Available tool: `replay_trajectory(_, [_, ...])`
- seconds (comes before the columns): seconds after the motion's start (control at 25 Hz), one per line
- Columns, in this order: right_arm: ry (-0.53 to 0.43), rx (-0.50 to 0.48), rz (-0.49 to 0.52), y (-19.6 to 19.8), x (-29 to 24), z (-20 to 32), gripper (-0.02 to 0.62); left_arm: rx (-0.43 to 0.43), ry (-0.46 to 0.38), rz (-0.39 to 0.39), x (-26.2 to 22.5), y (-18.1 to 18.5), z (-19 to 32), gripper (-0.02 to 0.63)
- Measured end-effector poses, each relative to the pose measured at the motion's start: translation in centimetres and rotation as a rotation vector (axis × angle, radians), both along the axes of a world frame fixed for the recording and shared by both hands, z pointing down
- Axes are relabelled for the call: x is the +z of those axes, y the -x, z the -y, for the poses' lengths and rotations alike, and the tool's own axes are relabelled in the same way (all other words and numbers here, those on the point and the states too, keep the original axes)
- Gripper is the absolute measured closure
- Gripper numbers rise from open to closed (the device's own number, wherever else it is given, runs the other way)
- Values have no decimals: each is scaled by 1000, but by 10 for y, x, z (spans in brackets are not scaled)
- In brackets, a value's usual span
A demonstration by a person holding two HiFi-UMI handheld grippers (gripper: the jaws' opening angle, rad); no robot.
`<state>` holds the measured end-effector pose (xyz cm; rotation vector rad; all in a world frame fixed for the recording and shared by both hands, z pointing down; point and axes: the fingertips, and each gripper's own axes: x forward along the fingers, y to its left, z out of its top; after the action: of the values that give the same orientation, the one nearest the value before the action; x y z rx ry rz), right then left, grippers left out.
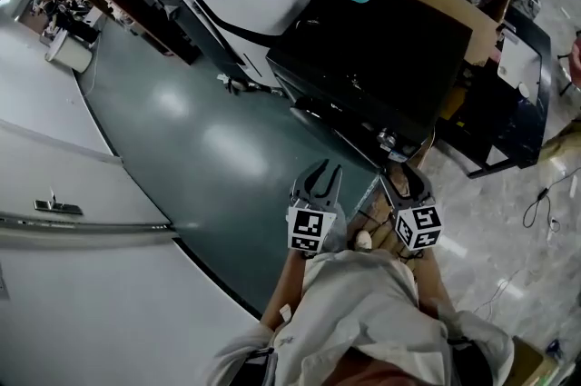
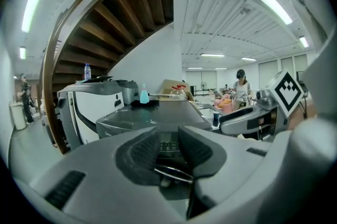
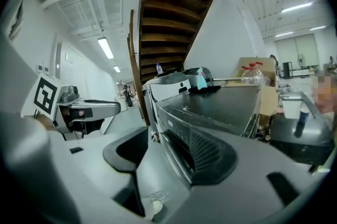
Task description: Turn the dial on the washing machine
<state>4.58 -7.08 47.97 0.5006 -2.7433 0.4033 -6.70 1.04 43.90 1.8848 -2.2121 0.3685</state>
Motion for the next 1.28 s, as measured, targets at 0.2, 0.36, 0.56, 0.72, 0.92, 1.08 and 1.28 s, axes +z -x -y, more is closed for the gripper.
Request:
replay_trajectory(0.2, [38,99,-66,23,15,17,348,103,21,-39,11,27,25,499])
replay_trajectory(0.36, [69,215,-114,36,24,25,347,189,65,-63,22,49,37,499])
replay_trajectory(0.56, [90,368,-162,49,37,34,336,304,108,-85,36,75,51,499])
replay_trajectory(0.72, [101,492,-201,54,48,40,325,400,142,-101,46,88,59,499])
replay_trajectory(0.92, [99,613,-251,55,62,45,308,518,178,-104,62,91,67,499])
replay_trajectory(1.08, [84,673,-293,55,69,43,304,608,202,-99,73,86,72,499])
replay_trajectory(1.28, [52,718,-342,58,82,45,301,666,214,-107,85,79,79,499])
